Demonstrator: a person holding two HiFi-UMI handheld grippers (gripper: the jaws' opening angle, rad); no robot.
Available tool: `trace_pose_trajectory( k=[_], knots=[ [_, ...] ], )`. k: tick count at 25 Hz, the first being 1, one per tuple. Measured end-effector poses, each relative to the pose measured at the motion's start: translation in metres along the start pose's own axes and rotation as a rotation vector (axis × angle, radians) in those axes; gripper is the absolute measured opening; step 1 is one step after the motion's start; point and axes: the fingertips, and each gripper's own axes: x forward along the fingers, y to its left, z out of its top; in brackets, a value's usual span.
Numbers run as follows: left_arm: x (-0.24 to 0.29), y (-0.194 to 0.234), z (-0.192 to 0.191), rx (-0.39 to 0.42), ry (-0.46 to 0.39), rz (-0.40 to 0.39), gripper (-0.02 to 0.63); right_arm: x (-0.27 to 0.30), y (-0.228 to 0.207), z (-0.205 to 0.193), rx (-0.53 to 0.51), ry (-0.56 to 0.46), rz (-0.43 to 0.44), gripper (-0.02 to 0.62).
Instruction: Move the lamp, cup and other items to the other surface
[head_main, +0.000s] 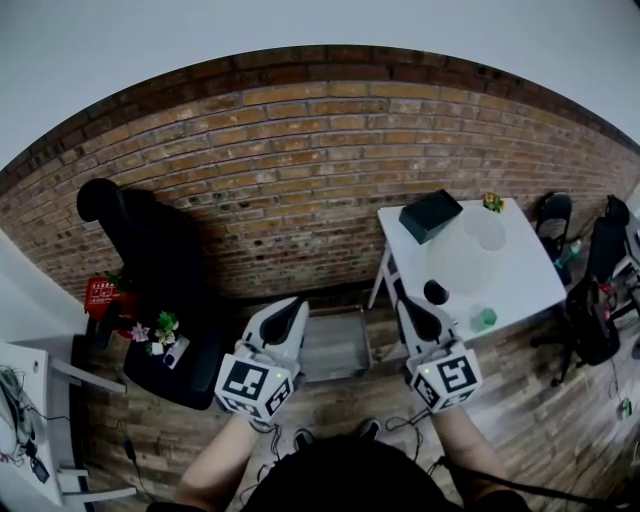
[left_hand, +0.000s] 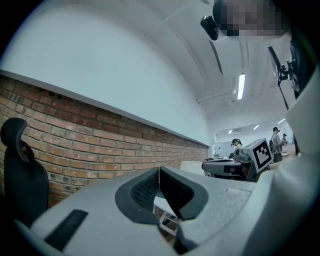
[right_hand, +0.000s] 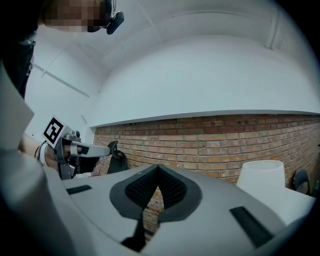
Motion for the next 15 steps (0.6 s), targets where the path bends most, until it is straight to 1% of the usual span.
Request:
trace_pose_trajectory(
  k=[3,9,15],
  knots=[
    [0.001,0.006,0.000,-0.008,-0.002,0.009,0.006,0.002,-0.001,0.001,-0.006,-0.001,-0.003,0.006],
    [0.008,0.014,-0.006,0.023,0.006,0.027,0.006,0.005,-0.009,-0.008,-0.023,0.010,-0.012,0.006],
    [0.013,0.019,-0.006,0.021,0.007,0.033,0.006,0.011,-0.012,-0.009,-0.024,0.015,-0.016,0.006]
  ],
)
